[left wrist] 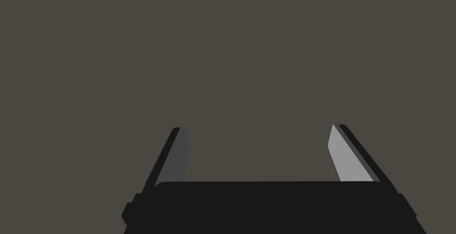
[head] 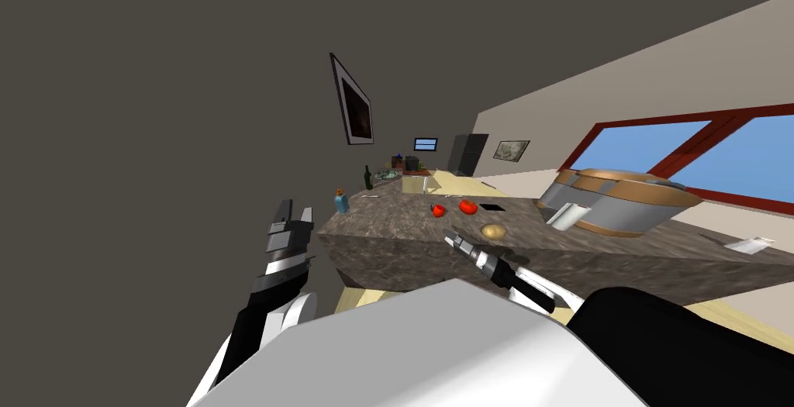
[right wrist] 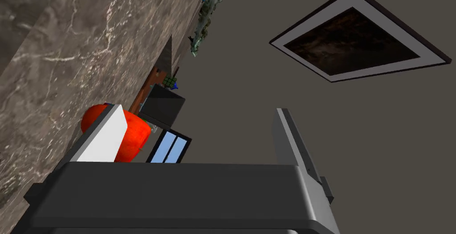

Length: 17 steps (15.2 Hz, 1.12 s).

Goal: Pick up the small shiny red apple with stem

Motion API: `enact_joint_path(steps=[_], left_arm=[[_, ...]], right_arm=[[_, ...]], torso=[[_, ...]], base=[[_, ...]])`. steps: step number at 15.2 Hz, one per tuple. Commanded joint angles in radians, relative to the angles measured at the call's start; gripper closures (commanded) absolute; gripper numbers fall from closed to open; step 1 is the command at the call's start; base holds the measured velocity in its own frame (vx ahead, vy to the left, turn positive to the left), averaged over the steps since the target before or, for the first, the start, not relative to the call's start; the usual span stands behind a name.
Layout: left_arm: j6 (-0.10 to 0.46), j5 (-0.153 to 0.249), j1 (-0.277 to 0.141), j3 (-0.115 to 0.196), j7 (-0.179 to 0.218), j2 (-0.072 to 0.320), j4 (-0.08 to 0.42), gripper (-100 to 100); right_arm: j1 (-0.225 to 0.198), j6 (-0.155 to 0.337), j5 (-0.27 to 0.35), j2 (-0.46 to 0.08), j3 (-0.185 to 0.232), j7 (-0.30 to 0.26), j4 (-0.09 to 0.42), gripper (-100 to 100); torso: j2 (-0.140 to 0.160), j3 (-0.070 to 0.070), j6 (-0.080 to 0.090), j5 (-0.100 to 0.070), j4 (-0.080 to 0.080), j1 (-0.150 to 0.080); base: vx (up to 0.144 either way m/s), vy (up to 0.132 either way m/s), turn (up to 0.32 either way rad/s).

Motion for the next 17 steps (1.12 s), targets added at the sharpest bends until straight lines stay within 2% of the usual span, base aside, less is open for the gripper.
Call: enact_joint_path(steps=[1, 4, 5, 7, 8, 10, 11, 13, 14, 15, 17], left_arm=[[0.0, 0.0, 0.0, 0.0, 0.0, 0.0, 0.0, 0], [0.0, 0.0, 0.0, 0.0, 0.0, 0.0, 0.0, 0], [0.0, 0.0, 0.0, 0.0, 0.0, 0.0, 0.0, 0], [0.0, 0.0, 0.0, 0.0, 0.0, 0.0, 0.0, 0], [0.0, 0.0, 0.0, 0.0, 0.0, 0.0, 0.0, 0], [0.0, 0.0, 0.0, 0.0, 0.0, 0.0, 0.0, 0], [0.0, 0.0, 0.0, 0.0, 0.0, 0.0, 0.0, 0], [0.0, 0.0, 0.0, 0.0, 0.0, 0.0, 0.0, 0], [0.0, 0.0, 0.0, 0.0, 0.0, 0.0, 0.0, 0], [0.0, 0.0, 0.0, 0.0, 0.0, 0.0, 0.0, 0], [0.0, 0.0, 0.0, 0.0, 0.0, 0.0, 0.0, 0]], right_arm=[[0.025, 0.003, -0.015, -0.05, 0.001, -0.027, 0.038, -100], [0.025, 0.003, -0.015, -0.098, 0.001, -0.027, 0.038, -100], [0.04, 0.004, -0.027, -0.13, 0.004, -0.052, 0.079, -100], [0.04, 0.004, -0.027, -0.172, 0.004, -0.052, 0.079, -100], [0.055, 0.004, -0.04, -0.198, 0.009, -0.078, 0.119, -100], [0.055, 0.004, -0.04, -0.246, 0.009, -0.078, 0.119, -100], [0.071, 0.006, -0.054, -0.269, 0.013, -0.106, 0.155, -100], [0.071, 0.006, -0.054, -0.315, 0.013, -0.106, 0.158, -100], [0.071, 0.006, -0.054, -0.319, 0.013, -0.106, 0.158, -100], [0.087, 0.007, -0.067, -0.354, 0.017, -0.135, 0.193, -100], [0.087, 0.007, -0.067, -0.391, 0.017, -0.135, 0.196, -100]], torso=[[0.0, 0.0, 0.0, 0.0, 0.0, 0.0], [0.0, 0.0, 0.0, 0.0, 0.0, -0.001], [0.0, 0.0, 0.0, 0.0, 0.0, 0.0], [0.0, 0.0, -0.001, 0.0, 0.0, 0.0], [0.0, 0.0, 0.0, 0.0, 0.0, 0.0], [0.0, 0.0, -0.001, 0.0, 0.0, -0.001], [0.0, 0.0, 0.0, 0.0, 0.0, -0.001], [-0.001, 0.0, -0.001, 0.0, 0.0, -0.002], [-0.001, 0.0, 0.0, 0.0, 0.0, -0.001], [-0.001, 0.0, 0.0, 0.0, 0.0, -0.001], [-0.001, -0.001, -0.001, 0.0, 0.0, -0.001]], base=[[-0.017, -0.018, 0.167], [-0.018, -0.022, 0.113], [-0.017, -0.014, 0.244], [-0.019, -0.025, 0.173], [-0.017, -0.026, 0.218], [-0.022, -0.031, 0.168], [-0.019, -0.032, 0.291], [-0.018, -0.038, 0.172], [-0.009, -0.018, -0.006], [-0.014, -0.018, 0.198], [-0.014, -0.029, 0.216]])
